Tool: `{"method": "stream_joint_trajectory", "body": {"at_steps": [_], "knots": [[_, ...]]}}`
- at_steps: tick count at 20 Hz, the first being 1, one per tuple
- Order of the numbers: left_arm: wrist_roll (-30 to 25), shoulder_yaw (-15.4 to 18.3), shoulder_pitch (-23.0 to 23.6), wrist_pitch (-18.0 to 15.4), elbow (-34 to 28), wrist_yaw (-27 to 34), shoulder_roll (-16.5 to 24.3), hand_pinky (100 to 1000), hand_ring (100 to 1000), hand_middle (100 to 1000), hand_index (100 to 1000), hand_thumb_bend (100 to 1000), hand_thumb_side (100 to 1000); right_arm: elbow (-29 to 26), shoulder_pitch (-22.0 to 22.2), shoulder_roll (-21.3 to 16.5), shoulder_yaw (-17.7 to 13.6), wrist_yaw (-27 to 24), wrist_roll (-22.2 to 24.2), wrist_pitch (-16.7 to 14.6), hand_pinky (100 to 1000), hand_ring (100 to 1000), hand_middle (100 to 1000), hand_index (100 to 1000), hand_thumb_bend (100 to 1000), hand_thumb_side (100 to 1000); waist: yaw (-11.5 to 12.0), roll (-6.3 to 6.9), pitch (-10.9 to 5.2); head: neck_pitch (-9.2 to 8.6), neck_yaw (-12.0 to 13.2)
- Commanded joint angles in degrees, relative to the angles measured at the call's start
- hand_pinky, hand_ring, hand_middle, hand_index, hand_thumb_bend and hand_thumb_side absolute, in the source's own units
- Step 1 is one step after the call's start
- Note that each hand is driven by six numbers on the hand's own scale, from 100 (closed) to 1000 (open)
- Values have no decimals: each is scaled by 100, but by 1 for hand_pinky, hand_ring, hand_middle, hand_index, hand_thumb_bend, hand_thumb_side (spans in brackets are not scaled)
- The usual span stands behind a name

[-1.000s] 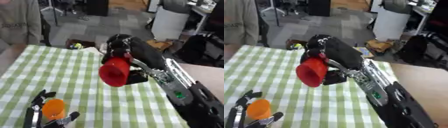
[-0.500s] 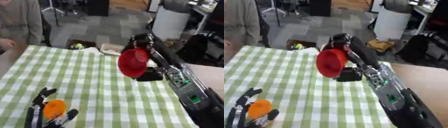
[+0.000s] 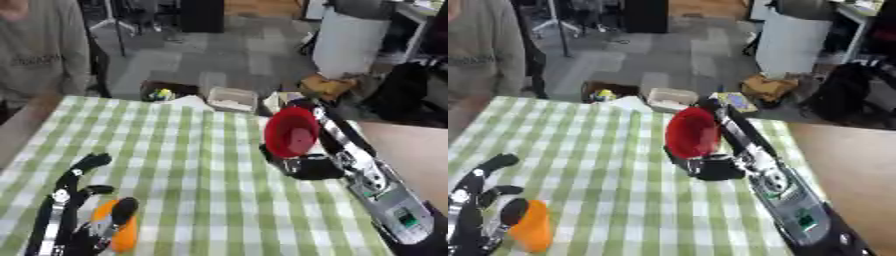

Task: Pour the contents of one cup into another cup.

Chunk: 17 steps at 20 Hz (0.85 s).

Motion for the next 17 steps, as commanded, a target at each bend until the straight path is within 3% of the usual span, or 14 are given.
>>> {"method": "stream_joint_trajectory", "body": {"at_steps": [1,5,11,14,17], "knots": [[-89,93,-146,147,-296,91,144,650,1000,759,826,883,683,694,-147,145,81,60,269,-102,307,332,256,433,255,100,32,44,-75,-52,-79],[-168,32,-243,248,-346,140,94,649,1000,759,826,873,690,1111,-233,418,149,197,437,-379,338,406,297,455,329,100,51,63,-66,-35,-122],[-225,-48,-286,235,-246,138,44,650,1000,760,827,867,695,912,-175,520,372,415,900,-697,454,571,445,541,561,100,27,31,-74,-38,-130],[-236,-57,-282,223,-219,134,50,650,1000,760,827,865,695,753,-127,488,435,656,1071,-887,507,612,491,576,634,174,14,20,-86,-54,-125],[-246,-59,-269,218,-205,129,56,650,1000,761,827,865,696,633,-84,433,448,950,1178,-1059,593,679,593,656,758,285,-1,16,-96,-69,-118]]}}
